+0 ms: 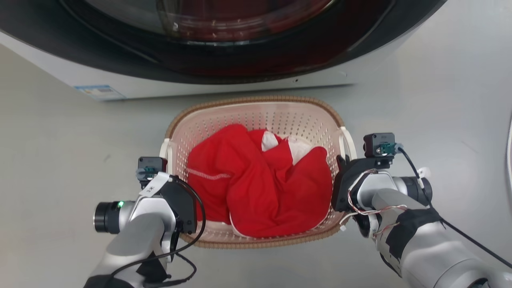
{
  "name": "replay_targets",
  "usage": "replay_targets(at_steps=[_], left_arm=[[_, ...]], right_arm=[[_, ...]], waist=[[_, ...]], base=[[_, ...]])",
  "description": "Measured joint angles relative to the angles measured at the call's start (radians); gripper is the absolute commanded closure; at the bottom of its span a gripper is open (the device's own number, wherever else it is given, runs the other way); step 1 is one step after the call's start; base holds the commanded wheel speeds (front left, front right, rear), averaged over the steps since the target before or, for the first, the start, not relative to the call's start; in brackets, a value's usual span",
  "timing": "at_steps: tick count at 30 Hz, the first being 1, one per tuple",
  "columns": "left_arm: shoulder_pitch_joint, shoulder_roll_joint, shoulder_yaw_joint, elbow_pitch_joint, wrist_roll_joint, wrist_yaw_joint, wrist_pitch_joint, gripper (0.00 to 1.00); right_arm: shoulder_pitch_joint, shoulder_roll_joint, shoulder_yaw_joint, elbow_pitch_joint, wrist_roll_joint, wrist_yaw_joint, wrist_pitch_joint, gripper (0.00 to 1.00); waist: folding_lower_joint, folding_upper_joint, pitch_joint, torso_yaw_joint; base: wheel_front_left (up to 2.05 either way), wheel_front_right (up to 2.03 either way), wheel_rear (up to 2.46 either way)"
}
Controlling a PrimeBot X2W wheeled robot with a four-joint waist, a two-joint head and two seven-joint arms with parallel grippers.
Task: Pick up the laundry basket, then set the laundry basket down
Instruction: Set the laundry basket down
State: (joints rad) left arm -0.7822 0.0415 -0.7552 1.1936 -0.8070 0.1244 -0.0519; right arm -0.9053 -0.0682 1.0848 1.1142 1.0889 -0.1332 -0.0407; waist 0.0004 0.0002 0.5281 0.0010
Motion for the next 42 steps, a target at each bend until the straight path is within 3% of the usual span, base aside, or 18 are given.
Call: replay_targets(at_steps=[21,42], left_arm=[[-0.196,0.002,0.026,0.004,0.014,0.0,-0.068,1.0],[-0.241,-0.002,0.029,0.04,0.023,0.0,-0.125,1.0]], right_arm=[[-0.213,-0.005,-0.01,0.038,-0.034,0.001,-0.065,1.0],[-0.239,-0.005,0.001,0.034,-0.034,0.001,-0.112,1.0]], waist=[[-0.0002,0.0,0.291,0.02],[-0.0003,-0.0001,0.357,0.029]], base=[[0.0,0.0,0.0],[0.0,0.0,0.0]])
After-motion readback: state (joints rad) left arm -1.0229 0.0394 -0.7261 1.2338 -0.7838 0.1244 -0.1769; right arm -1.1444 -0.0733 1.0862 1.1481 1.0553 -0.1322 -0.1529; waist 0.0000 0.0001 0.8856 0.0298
